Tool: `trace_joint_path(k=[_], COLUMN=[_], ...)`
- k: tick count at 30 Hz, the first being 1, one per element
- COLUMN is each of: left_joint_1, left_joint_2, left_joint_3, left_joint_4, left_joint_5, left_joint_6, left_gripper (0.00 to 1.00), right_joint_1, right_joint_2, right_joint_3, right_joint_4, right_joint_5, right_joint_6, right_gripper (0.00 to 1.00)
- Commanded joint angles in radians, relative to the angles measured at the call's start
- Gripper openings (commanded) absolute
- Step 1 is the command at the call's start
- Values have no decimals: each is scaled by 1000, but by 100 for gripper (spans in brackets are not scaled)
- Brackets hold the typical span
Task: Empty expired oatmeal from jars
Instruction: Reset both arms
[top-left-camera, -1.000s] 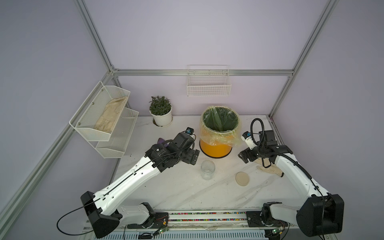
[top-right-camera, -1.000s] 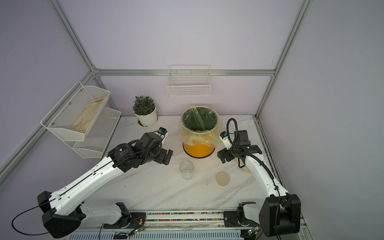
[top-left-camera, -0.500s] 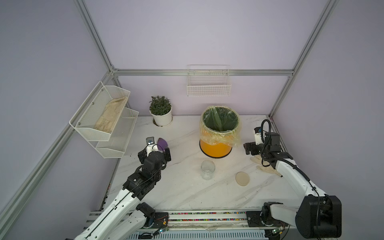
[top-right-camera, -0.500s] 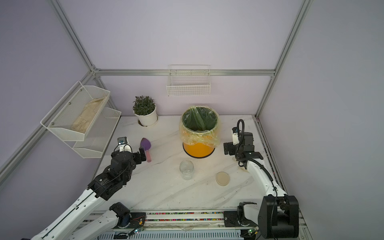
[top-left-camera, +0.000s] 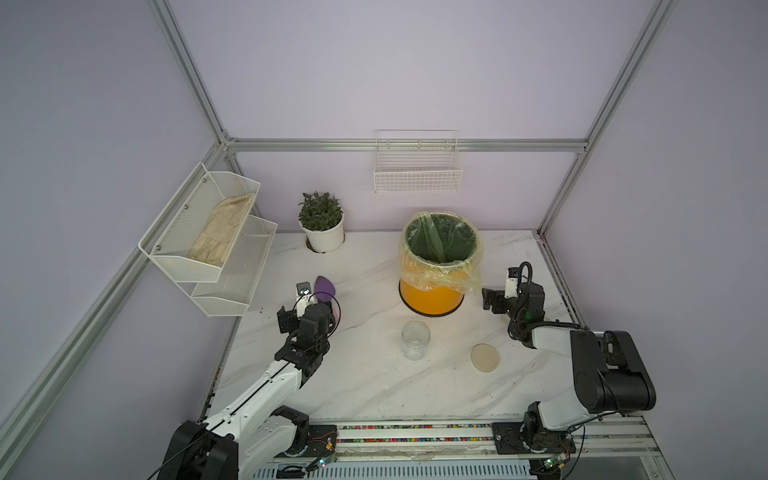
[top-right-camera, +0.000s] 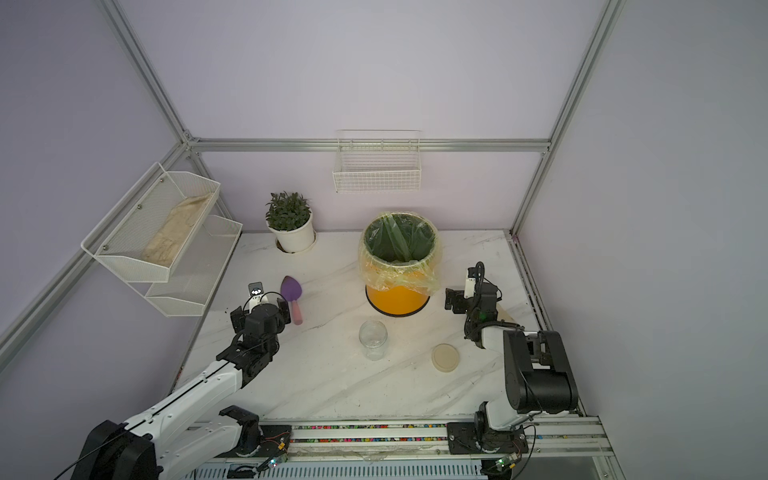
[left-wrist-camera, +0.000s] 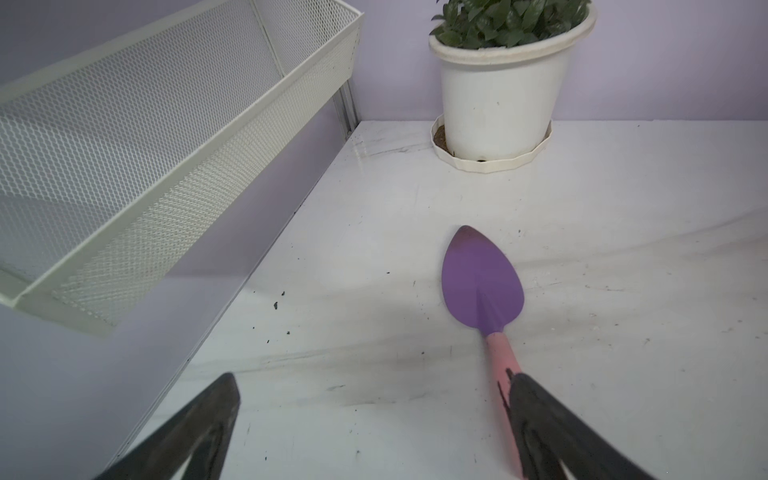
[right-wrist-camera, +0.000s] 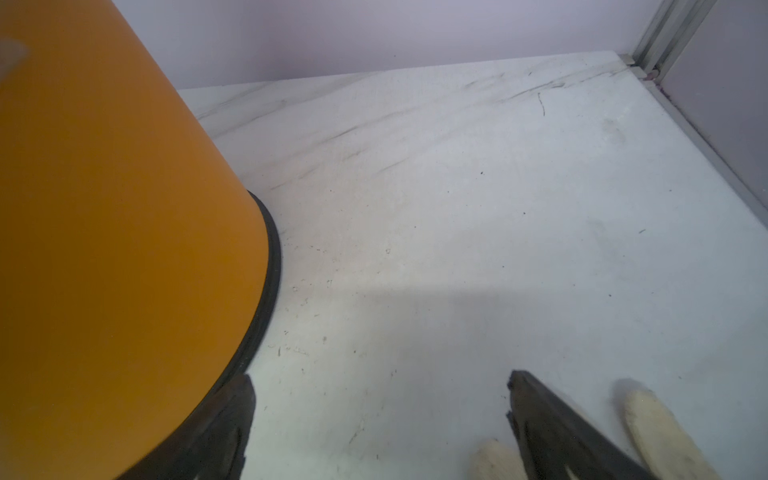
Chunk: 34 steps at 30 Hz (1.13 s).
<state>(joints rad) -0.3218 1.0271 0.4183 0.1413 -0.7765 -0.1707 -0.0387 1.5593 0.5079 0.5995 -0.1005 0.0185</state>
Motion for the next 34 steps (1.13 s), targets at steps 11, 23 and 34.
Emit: trace_joint_path(k=[11,23,34], left_joint_1=[154,216,217], left_joint_2=[403,571,568], left_joint_3=[-197,-116,-116], left_joint_4=[1020,1005,1000], left_joint_5=[158,352,355], left_joint_6=[208,213,211], left_gripper=[100,100,100], right_joint_1=[-6,-1,45], right_joint_2=[183,210,214], right_joint_3=[-54,-69,-39], right_joint_4=[516,553,500], right_joint_5=[52,47,124], right_joint_6=[63,44,15], right_gripper=[97,97,97])
